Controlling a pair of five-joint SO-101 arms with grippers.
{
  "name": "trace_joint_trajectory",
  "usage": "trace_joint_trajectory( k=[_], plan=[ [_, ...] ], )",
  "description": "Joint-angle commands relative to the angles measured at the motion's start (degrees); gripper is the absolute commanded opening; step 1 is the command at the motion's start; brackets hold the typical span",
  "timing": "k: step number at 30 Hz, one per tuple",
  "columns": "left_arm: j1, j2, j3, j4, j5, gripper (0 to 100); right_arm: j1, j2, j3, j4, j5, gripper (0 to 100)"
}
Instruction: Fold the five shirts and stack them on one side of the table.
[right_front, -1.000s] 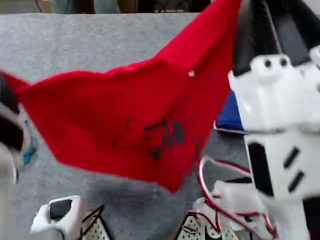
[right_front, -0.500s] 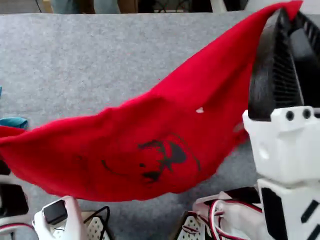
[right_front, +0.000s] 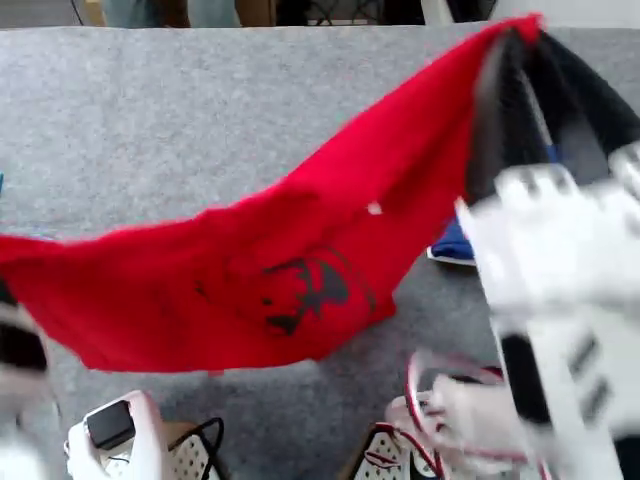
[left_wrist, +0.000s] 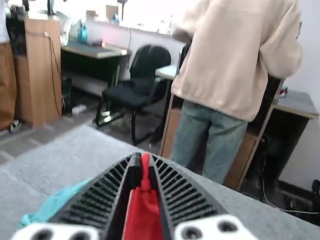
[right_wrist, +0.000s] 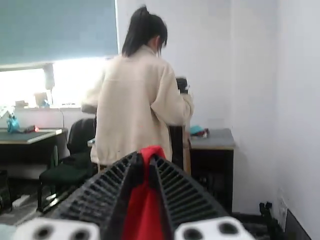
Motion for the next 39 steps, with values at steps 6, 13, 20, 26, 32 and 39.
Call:
trace_joint_trajectory(
  k=[6,13,20,26,32,39],
  plan=[
    [-0.22,2.64,47.60,-53.80,6.42,3,-0.70,20.88,13.05,-17.67,1.58,1.5],
    [5.32,18.11,56.13,-80.70,2.29,3,-3.16,40.84,16.04,-42.02,7.65,1.5],
    [7.08,44.04,38.90,-83.78,0.26,3,-3.96,51.56,15.96,-61.27,12.84,1.5],
    [6.99,52.40,26.15,-71.03,0.18,3,-4.57,51.65,15.87,-56.88,13.01,1.5],
    [6.90,49.58,28.70,-58.90,0.18,3,-4.57,51.74,8.48,-31.03,12.84,1.5],
    [7.69,41.93,46.73,-53.45,-4.57,3,-4.66,52.00,-1.19,3.16,15.56,1.5]
  ],
)
